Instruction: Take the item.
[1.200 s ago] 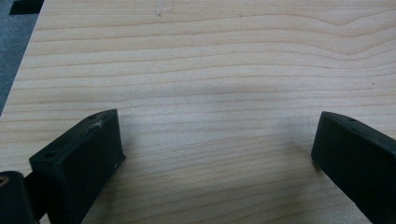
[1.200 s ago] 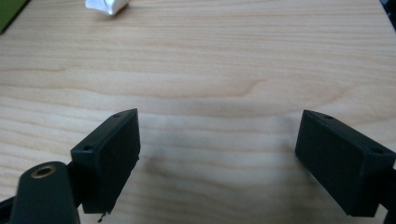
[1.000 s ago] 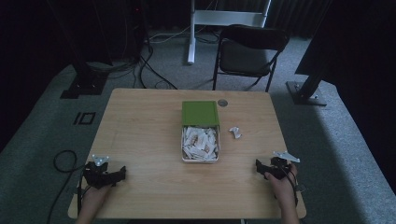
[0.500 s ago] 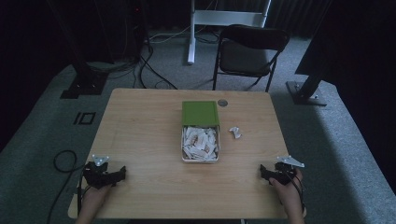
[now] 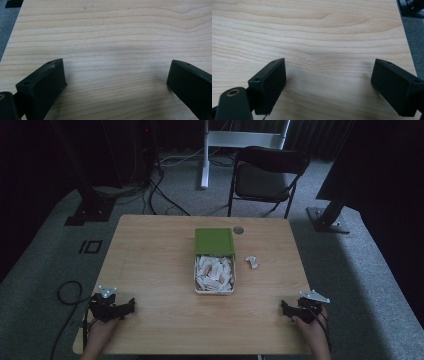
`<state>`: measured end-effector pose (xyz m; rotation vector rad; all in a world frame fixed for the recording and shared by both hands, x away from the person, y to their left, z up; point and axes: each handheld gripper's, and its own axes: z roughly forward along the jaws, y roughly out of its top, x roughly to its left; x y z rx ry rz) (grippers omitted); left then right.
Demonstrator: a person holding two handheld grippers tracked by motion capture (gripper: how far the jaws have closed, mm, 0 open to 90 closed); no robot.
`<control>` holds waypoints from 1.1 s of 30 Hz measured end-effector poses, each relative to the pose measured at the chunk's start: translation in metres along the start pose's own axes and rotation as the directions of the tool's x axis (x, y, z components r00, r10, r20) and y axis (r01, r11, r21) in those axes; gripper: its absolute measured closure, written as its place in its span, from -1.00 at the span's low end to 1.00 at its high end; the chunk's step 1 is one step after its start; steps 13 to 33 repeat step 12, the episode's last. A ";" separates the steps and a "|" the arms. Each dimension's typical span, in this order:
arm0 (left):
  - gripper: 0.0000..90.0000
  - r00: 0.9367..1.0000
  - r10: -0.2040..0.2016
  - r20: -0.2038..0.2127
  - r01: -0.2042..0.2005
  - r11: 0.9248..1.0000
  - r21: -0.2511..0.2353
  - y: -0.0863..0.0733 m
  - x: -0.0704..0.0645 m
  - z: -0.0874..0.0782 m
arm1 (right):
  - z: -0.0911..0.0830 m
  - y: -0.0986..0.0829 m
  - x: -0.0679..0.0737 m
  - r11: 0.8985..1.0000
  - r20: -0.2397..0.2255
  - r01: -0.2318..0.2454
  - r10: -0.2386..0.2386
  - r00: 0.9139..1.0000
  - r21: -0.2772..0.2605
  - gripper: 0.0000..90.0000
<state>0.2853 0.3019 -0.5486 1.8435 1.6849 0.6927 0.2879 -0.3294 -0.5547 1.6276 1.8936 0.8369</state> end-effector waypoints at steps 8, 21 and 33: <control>-0.94 1.000 0.000 0.000 0.000 1.000 0.000 0.000 0.000 0.000 | 0.000 0.000 0.000 1.000 -0.007 0.007 -0.007 1.000 0.001 -0.73; -0.94 1.000 0.000 0.000 0.000 1.000 0.000 0.000 0.000 0.000 | -0.001 -0.001 -0.003 1.000 -0.028 0.028 -0.028 0.999 0.002 -0.73; -0.94 1.000 0.000 0.000 0.000 1.000 0.000 0.000 0.000 0.000 | -0.001 -0.001 -0.003 1.000 -0.028 0.028 -0.028 0.999 0.002 -0.73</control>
